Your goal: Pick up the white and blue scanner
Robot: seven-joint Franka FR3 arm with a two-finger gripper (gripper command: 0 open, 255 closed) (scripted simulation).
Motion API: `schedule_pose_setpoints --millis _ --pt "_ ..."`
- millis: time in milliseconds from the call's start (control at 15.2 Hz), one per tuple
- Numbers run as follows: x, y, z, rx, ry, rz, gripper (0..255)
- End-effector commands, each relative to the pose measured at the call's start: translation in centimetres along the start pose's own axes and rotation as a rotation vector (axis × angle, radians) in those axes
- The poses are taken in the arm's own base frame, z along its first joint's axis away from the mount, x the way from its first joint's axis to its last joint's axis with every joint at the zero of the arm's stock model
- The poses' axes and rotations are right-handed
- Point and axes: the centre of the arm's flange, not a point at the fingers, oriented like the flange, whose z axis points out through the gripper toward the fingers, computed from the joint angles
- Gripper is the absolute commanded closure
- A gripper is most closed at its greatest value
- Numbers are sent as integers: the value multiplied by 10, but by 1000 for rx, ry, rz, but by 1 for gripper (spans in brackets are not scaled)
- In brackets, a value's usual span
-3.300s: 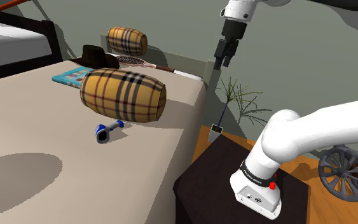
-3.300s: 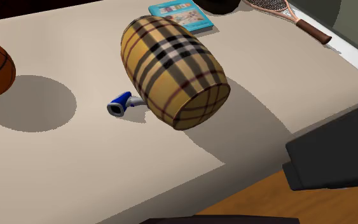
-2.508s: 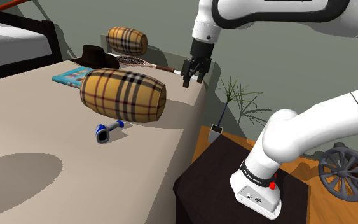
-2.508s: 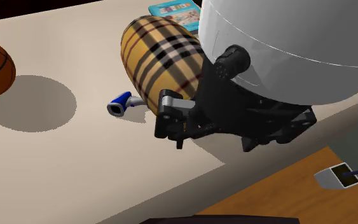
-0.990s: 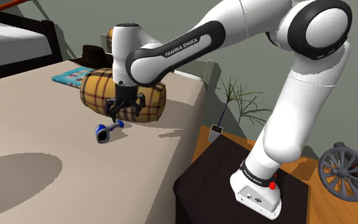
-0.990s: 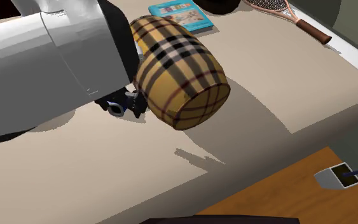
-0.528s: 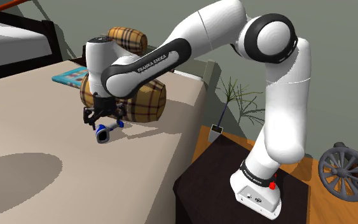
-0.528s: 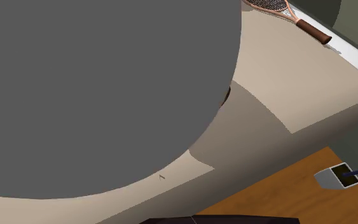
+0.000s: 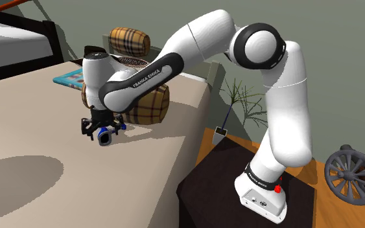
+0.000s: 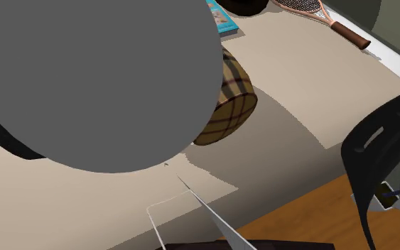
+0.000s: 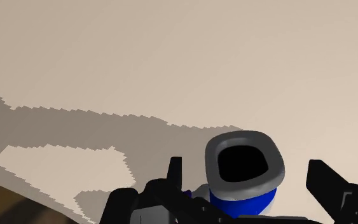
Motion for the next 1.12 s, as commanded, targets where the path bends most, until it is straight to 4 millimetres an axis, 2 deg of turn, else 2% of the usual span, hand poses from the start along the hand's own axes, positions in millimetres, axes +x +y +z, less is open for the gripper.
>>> schedule_pose_setpoints --millis 0,66,132,726,1056 --pt "0 1 8 0 0 0 0" --pt "0 1 8 0 0 0 0" --pt "1 2 9 0 0 0 255" --pt "0 1 8 0 0 0 255" --pt "2 0 -18 0 0 0 255"
